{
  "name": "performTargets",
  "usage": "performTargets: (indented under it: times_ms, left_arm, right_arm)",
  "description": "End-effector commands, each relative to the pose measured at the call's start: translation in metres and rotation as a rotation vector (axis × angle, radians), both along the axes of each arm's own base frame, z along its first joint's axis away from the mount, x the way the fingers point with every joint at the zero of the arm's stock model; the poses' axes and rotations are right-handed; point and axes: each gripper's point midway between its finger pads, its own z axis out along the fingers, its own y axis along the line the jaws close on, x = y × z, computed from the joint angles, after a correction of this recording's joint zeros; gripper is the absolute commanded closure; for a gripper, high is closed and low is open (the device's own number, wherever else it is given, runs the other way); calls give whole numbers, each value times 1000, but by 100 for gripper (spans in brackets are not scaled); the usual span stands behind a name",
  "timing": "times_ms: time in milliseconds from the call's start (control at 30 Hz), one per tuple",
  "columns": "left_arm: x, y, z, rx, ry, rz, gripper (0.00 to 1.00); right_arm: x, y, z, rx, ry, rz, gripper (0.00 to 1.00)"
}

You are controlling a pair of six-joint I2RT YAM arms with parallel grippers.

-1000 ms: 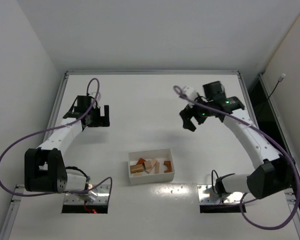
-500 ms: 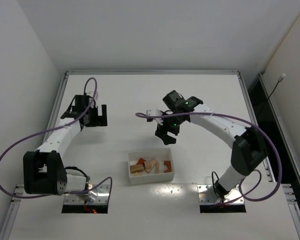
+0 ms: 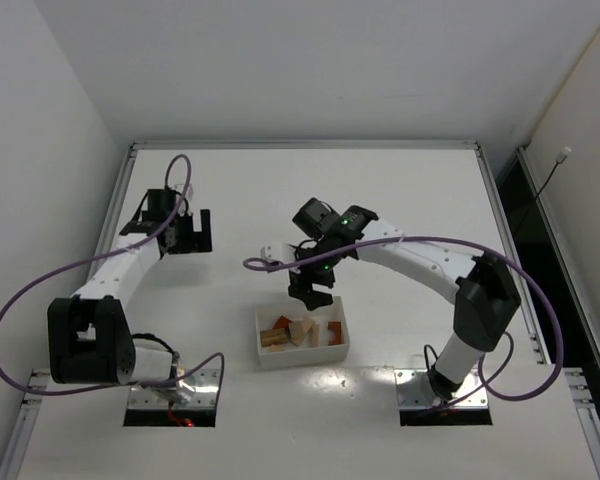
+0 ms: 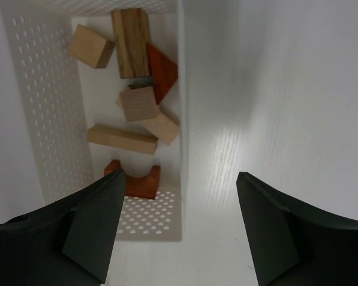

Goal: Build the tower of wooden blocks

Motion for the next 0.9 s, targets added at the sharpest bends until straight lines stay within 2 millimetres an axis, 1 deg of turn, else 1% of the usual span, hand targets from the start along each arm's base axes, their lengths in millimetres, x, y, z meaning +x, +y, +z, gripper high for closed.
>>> performTargets:
  times_ms: [0, 33, 67, 100, 133, 167, 200, 233, 267, 300, 333, 367, 500, 533, 567, 667, 733, 867]
  left_arm:
    - [16, 13, 14, -13, -38, 26, 0]
    - [19, 13, 18, -33, -38, 20, 0]
    - [21, 18, 15, -42, -30, 34, 0]
    - [22, 19, 15, -56, -21, 45, 0]
    - [26, 21, 18, -64, -28, 47, 0]
    - [26, 26, 18, -70, -29, 59, 0]
    - [29, 28, 15, -84, -19, 70, 0]
    - [31, 28, 19, -84, -22, 70, 0]
    - [31, 30, 15, -93, -11, 77, 0]
    - [33, 34, 19, -92, -20, 85, 0]
    - [33, 34, 16, -93, -11, 86, 0]
    - [35, 34, 19, -92, -20, 85, 0]
    - [35, 34, 19, -92, -20, 85, 0]
    - [35, 38, 19, -92, -21, 94, 0]
    - [35, 38, 19, -92, -21, 95, 0]
    - [35, 38, 19, -92, -21, 95, 0]
    - [35, 38, 19, -92, -21, 95, 0]
    - [35, 39, 16, -86, -11, 101, 0]
  right_arm:
    - [-26, -1, -2, 22, 24, 71, 28]
    - [-30, 2, -4, 24, 22, 85, 28]
    - [-30, 1, -7, 23, 23, 85, 28]
    - [-33, 3, -7, 23, 23, 96, 28]
    - [-32, 2, -10, 17, 15, 92, 28]
    - [-30, 4, -10, 24, 9, 92, 29]
    - [-31, 4, -14, 14, 18, 92, 30]
    - [-29, 5, -20, 7, 24, 92, 30]
    - [-28, 7, -22, 8, 23, 92, 30]
    - [-28, 7, -28, -6, 35, 92, 30]
    - [-25, 11, -28, 2, 28, 92, 30]
    - [-25, 11, -28, 1, 33, 84, 31]
    - [-18, 18, -38, 0, 29, 63, 31]
    - [-16, 20, -35, 7, 23, 63, 31]
    - [-15, 19, -41, -10, 26, 60, 31]
    - [-14, 20, -47, -22, 36, 59, 34]
    - [-13, 19, -51, -35, 34, 56, 34]
    - [-4, 15, -59, -69, -3, 29, 36]
